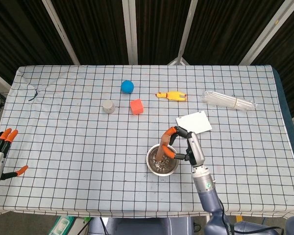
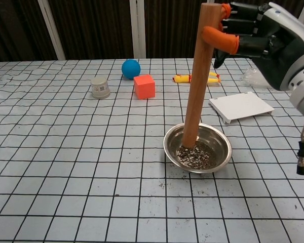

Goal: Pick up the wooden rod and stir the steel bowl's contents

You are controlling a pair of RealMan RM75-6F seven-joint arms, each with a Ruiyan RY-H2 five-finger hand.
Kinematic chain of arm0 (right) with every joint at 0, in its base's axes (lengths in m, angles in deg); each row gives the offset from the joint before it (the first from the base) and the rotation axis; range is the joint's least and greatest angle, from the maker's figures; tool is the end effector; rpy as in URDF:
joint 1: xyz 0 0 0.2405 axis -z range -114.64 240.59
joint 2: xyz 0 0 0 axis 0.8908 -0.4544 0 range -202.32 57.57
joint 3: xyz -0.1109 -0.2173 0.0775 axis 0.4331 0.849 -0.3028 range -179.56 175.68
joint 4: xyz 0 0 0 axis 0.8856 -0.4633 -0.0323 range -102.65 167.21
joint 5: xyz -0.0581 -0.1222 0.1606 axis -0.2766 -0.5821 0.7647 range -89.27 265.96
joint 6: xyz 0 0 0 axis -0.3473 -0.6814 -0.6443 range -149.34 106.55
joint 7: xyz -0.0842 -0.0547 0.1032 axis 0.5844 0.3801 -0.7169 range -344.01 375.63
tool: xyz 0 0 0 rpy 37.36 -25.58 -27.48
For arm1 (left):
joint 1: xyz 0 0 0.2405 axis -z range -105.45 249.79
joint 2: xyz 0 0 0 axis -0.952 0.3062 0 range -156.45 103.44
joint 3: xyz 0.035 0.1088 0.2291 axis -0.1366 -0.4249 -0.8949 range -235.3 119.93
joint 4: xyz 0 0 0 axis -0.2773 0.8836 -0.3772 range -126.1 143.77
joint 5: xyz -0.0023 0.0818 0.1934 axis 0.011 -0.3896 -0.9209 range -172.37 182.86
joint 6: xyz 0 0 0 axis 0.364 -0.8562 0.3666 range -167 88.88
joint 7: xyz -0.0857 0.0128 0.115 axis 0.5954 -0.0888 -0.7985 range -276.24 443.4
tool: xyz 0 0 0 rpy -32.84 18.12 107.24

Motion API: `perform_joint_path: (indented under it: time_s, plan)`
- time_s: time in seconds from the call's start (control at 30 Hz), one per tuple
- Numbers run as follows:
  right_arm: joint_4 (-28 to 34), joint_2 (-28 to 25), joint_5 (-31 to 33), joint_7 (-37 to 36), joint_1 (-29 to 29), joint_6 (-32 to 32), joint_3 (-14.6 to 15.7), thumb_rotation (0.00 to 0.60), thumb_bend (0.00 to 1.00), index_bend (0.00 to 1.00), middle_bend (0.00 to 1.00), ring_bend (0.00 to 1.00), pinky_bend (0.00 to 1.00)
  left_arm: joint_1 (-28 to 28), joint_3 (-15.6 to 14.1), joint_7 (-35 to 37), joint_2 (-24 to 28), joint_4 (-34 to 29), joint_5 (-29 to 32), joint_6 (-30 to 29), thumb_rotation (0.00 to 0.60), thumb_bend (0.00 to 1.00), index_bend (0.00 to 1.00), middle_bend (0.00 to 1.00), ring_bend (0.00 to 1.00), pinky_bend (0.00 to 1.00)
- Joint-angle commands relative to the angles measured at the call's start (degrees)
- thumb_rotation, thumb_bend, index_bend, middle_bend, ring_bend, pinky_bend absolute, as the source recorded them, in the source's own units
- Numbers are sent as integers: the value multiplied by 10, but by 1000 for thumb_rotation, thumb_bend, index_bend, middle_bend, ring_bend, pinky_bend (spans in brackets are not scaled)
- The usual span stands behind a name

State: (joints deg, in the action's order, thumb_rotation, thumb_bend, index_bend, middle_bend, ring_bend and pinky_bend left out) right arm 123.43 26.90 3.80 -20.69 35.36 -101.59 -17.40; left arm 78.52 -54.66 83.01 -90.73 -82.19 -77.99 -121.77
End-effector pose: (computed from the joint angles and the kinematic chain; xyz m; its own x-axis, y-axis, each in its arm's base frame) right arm -0.1125 -0.2830 0.0116 -0.7141 -0.2258 0.6626 -0.5962 -0.3000 -0.7447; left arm -0.3189 0.1901 0.1587 0.4189 0.0285 0.9076 0.9077 0.0156 -0.4194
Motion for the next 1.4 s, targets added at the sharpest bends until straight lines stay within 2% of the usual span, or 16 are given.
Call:
perform_joint_path:
  time_s: [0.03, 0.63, 1.07, 1.4]
  plan:
    - [-28, 17, 8, -13, -2, 1, -1, 600, 522, 814, 595, 650, 593, 0, 0, 2, 0, 0, 1, 1, 600, 30, 0, 0, 0, 10]
    - [-126, 81, -10, -44, 4, -26, 16, 600, 522, 814, 595, 650, 593, 0, -1, 5, 2, -2, 0, 3, 600, 29, 0, 0, 0, 10]
    - [-109, 71, -16, -47, 8, -34, 12, 600, 522, 814, 596, 650, 593, 0, -3, 6, 3, -3, -2, 2, 600, 29, 0, 0, 0, 10]
    - [-69, 51, -27, -34, 14, -53, 6, 600, 523, 814, 595, 650, 593, 0, -3, 7, 3, -3, -1, 3, 600, 29, 0, 0, 0, 10]
